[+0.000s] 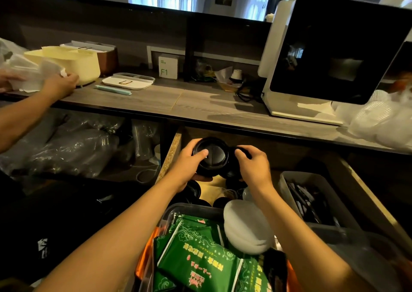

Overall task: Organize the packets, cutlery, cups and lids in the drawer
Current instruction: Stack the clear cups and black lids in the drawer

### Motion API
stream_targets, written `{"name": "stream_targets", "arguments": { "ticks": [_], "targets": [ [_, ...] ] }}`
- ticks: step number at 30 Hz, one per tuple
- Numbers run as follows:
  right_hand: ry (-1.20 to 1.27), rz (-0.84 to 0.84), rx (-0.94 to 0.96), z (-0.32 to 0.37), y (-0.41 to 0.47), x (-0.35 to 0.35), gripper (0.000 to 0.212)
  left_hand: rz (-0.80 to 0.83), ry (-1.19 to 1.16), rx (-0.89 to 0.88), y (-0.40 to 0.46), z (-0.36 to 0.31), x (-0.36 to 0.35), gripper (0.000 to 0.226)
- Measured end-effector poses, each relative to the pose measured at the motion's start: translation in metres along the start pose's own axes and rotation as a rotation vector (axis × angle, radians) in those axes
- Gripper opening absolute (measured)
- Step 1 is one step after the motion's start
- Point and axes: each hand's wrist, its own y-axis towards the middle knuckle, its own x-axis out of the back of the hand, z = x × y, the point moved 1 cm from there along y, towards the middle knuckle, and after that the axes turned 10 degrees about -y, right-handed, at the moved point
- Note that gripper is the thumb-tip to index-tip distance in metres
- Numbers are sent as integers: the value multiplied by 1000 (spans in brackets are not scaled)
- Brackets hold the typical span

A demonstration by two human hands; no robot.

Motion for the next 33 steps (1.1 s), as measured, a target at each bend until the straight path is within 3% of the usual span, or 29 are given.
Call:
{"name": "stream_targets", "arguments": {
  "ticks": [4,6,9,11,13,16,20,24,27,31,33],
  "targets": [
    [16,-260,23,-1,0,17,28,-87,-91,22,2,0,2,24],
    [137,-293,66,2,-1,22,27,-101,-79,31,3,1,4,23],
    [217,-118,69,7,1,16,23,-59,-57,46,1,0,2,23],
    [168,52,25,5,0,6,23,-13,-60,55,-2,-2,-1,20],
    [117,117,37,1,-2,-1,23,23,-50,69,-6,-4,-6,17],
    [91,83,78,-3,-3,-2,22,60,-31,74,-7,-3,-7,24],
    [90,27,44,-6,-1,-1,20,45,-64,134,-7,-1,-8,52],
    [103,-82,6,-13,2,-2,15,100,-38,75,-9,-3,-9,32],
    [198,-142,-4,-11,4,4,20,89,-30,79,-10,-3,-8,31],
    [269,7,88,-1,6,14,32,90,7,114,-11,-4,-8,33],
    [150,10,151,3,7,12,33,111,12,142,-12,-4,-8,37]
  ]
}}
